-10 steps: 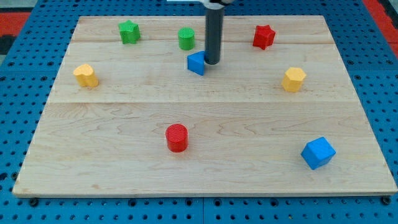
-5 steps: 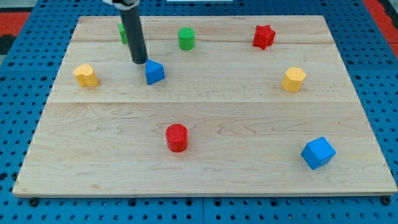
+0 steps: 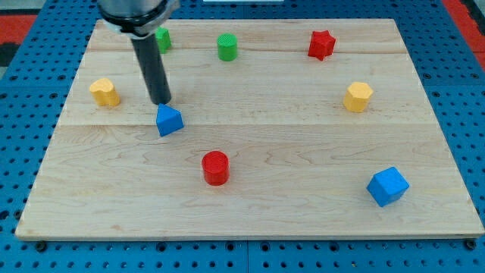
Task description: Move the blue triangle towards the bottom left of the board
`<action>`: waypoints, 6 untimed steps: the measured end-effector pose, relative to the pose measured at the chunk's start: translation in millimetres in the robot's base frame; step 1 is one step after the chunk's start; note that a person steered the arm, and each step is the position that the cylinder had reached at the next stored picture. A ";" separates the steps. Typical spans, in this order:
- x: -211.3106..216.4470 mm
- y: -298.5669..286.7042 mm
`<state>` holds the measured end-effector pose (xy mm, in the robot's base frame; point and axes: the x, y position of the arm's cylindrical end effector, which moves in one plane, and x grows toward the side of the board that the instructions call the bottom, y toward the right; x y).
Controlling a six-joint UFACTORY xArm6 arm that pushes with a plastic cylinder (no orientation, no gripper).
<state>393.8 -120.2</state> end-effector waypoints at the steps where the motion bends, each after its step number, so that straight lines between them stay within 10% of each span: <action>1: 17.0 20.4; 4: 124.6 -89.9; 6: 37.9 -3.3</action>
